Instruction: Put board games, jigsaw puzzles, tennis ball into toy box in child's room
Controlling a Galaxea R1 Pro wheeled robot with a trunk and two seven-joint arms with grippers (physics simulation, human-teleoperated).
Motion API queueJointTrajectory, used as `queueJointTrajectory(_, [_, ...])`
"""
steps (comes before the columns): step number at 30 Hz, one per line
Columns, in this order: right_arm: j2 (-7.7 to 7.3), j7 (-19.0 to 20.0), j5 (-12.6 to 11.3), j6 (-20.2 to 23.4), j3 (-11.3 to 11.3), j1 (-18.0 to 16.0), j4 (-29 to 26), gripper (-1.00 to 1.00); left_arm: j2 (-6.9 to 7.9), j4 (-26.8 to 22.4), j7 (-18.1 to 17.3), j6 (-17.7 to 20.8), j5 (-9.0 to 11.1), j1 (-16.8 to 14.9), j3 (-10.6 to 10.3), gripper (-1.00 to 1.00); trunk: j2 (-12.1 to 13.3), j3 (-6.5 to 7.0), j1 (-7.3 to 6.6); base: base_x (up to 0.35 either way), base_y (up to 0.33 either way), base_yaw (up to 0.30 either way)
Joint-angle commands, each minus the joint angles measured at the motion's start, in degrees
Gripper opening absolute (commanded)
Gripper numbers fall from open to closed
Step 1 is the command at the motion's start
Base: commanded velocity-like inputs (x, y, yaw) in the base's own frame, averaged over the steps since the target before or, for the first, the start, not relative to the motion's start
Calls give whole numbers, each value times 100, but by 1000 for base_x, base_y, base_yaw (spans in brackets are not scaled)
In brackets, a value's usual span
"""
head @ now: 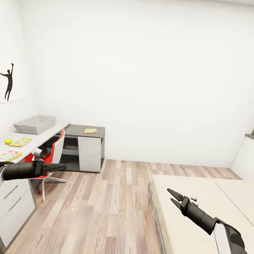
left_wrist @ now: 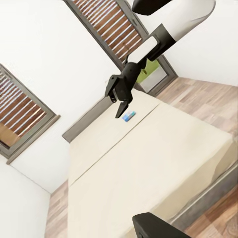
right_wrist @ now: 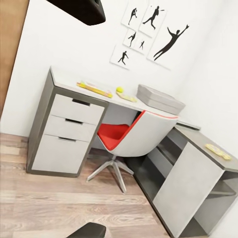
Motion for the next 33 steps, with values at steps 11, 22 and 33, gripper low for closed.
queueJointTrajectory(11, [8,7,2,27,-8,-2,2,100,2,1,-34,61,6,0,3,100,-4,-3,2,-65,0,9])
queueJointTrajectory(22, [5,10,2,27,-8,-3,2,100,1,1,-30,61,7,0,4,100,-4,-3,2,-6,0,0])
queueJointTrajectory(33, [8,19,0,27,-8,-3,2,100,1,1,-36,61,16,-3,4,100,-4,-3,2,-27,-4,0])
